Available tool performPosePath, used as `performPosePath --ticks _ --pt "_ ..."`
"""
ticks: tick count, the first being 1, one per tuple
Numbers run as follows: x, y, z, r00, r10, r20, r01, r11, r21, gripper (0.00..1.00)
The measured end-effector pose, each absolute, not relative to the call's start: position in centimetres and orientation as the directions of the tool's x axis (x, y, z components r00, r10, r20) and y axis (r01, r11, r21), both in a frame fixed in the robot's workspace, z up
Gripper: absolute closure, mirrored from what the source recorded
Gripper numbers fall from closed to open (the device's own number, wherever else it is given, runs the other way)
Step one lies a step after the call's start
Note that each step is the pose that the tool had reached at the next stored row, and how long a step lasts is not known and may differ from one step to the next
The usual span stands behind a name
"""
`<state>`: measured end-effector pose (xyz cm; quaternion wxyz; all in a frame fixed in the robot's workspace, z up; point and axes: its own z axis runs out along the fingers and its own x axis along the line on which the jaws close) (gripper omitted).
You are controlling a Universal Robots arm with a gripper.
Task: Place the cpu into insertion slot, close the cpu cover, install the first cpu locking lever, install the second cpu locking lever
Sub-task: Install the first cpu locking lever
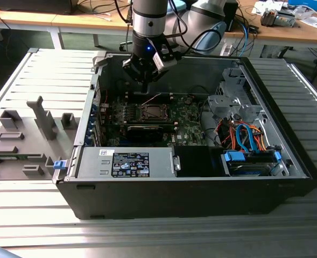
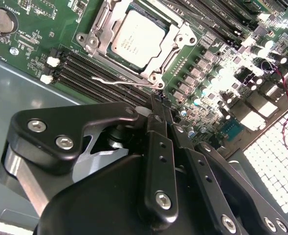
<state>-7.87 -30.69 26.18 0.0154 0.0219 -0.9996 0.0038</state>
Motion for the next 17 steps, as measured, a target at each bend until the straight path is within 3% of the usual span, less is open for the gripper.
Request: performPosePath --ticks 17 --pt "-7.70 -30.69 25.42 -0.999 -0.044 0.031 -0.044 0.999 -0.007 0.89"
